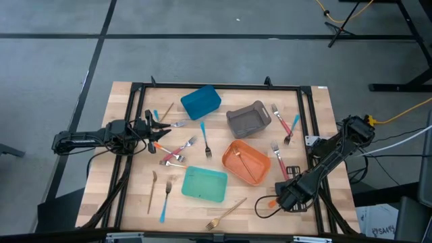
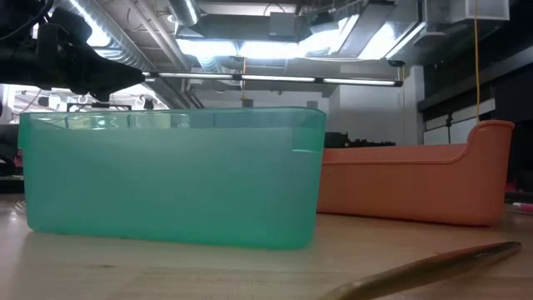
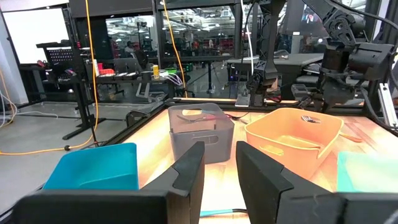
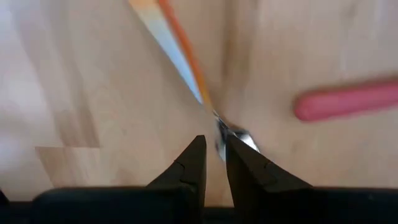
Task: Sort silverware by color (type)
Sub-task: Put the orange fork into the green bin
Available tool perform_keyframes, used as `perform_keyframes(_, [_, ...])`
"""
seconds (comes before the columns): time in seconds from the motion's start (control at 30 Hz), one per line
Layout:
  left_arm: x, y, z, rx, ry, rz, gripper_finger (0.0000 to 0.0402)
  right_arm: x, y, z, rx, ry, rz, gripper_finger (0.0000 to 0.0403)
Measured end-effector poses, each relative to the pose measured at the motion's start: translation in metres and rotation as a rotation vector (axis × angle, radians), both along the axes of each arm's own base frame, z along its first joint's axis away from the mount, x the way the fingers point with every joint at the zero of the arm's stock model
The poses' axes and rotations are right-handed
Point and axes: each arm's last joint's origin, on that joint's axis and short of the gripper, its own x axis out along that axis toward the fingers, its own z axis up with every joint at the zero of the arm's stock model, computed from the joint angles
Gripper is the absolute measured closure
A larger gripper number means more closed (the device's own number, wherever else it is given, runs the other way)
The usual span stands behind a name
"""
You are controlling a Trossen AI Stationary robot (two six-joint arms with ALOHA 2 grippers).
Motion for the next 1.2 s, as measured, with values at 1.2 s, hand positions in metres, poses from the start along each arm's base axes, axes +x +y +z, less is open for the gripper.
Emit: perform_keyframes(1.2, [0.000,0.000,0.000,0.000,0.000,0.000,0.0316,-0.004,-0.006,-0.014,-0.022,-0.025,0.014,0.0397])
